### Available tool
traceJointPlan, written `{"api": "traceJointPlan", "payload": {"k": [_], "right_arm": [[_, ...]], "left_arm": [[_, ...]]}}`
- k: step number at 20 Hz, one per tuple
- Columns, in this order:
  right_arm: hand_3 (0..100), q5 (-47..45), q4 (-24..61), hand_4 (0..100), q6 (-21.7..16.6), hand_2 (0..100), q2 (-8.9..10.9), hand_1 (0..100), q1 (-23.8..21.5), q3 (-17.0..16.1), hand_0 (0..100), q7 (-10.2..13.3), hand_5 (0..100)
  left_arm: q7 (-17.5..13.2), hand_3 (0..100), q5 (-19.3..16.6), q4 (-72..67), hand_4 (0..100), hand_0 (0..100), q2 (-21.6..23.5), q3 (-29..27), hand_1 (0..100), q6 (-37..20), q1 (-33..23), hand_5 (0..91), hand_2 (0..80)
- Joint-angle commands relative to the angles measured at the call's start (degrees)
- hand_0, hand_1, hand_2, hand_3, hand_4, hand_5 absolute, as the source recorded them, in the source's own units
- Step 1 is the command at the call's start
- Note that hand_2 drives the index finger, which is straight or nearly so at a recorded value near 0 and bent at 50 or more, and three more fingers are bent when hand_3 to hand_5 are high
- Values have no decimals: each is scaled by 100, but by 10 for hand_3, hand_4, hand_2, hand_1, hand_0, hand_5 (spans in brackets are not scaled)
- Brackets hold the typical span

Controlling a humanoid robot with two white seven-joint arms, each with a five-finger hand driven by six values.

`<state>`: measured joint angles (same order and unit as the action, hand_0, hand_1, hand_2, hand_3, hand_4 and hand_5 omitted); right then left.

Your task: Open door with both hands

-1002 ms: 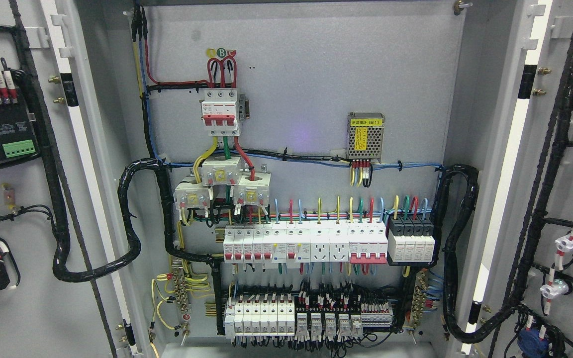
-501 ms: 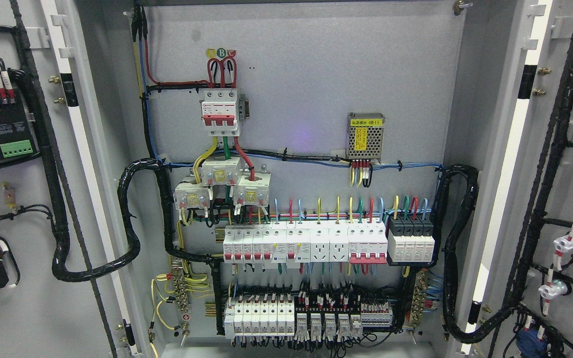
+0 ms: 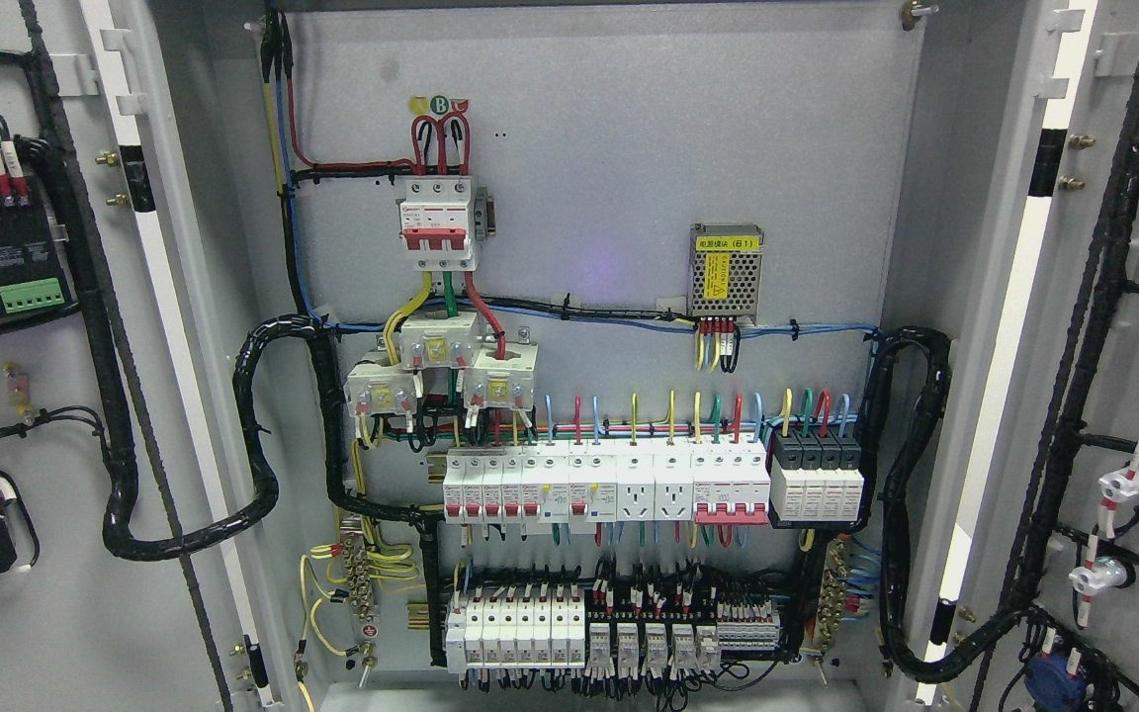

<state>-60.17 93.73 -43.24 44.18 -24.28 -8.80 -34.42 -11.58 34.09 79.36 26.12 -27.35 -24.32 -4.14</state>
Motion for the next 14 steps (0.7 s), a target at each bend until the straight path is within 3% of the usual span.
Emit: {"api": "traceJointPlan", "payload": {"k": [1, 3, 6, 14], "right_arm": [[0, -21, 232, 0, -9, 0, 3, 0, -7, 53, 0, -3, 0], [0, -21, 356, 0, -9, 0, 3, 0, -33, 80, 0, -38, 0], [0, -12, 531, 0, -18, 0, 3, 0, 11, 281, 0, -266, 0], [0, 154, 1024, 0, -26, 0, 12, 0, 20, 800, 0, -284, 0]], "left_arm": [[16, 0, 159, 439, 32, 0, 16, 80, 0, -2, -200, 0, 0], [33, 0, 168, 571, 31, 0, 8, 80, 0, -11, -332, 0, 0], [33, 0, 264, 755, 31, 0, -1, 124, 0, -11, -464, 0, 0], [33, 0, 492, 1458, 32, 0, -28, 212, 0, -20, -1009, 0, 0]]}}
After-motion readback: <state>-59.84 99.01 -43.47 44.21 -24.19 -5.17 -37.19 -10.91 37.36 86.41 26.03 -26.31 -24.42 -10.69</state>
